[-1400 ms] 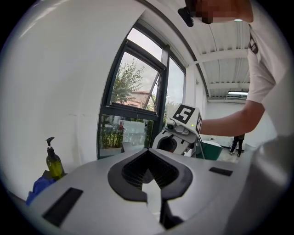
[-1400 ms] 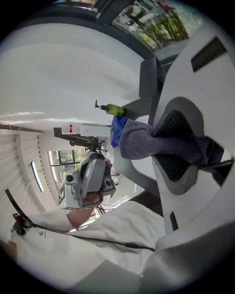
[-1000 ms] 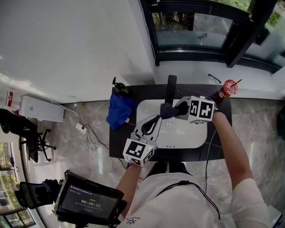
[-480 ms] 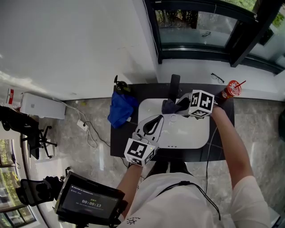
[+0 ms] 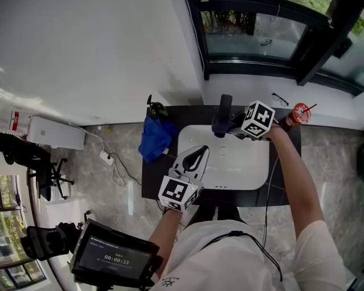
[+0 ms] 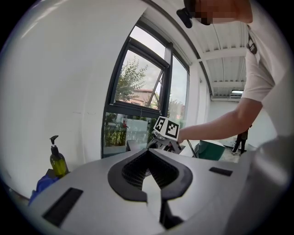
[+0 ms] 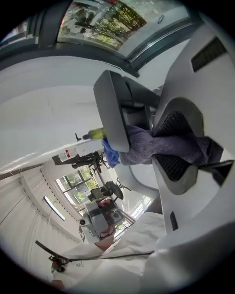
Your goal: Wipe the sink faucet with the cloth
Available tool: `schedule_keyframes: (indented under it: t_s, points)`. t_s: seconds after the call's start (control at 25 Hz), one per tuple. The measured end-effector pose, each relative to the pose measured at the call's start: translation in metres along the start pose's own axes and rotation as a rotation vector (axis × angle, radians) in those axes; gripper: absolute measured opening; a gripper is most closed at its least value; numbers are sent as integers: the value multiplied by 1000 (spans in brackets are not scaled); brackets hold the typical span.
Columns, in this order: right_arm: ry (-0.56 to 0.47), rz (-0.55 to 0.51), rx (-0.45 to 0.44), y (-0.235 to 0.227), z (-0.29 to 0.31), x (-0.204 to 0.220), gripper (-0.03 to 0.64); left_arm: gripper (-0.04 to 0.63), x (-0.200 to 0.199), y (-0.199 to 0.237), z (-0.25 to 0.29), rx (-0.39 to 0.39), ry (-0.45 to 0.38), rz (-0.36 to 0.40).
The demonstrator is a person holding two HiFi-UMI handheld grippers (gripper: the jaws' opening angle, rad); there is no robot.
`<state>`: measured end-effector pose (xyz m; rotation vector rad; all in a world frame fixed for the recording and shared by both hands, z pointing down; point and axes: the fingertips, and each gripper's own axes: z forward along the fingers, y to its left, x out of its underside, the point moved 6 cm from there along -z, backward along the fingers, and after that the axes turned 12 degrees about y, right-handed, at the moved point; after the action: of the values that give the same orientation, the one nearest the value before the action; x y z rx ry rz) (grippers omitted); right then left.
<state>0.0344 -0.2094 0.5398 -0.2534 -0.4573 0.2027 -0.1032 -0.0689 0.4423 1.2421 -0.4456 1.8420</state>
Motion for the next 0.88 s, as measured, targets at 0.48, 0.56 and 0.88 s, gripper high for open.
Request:
schedule_keyframes:
  t_s: [0.48, 0.56, 0.88]
  points:
    - [-189, 290, 273, -29, -24, 51, 103, 0, -3, -4, 3, 18, 0, 2]
    - [-211, 318, 283, -28, -31, 63, 103, 0, -2, -5, 3, 20, -1, 3]
    - [-198, 18, -56, 56, -29, 40, 103, 0, -2, -7, 2, 25, -1, 0]
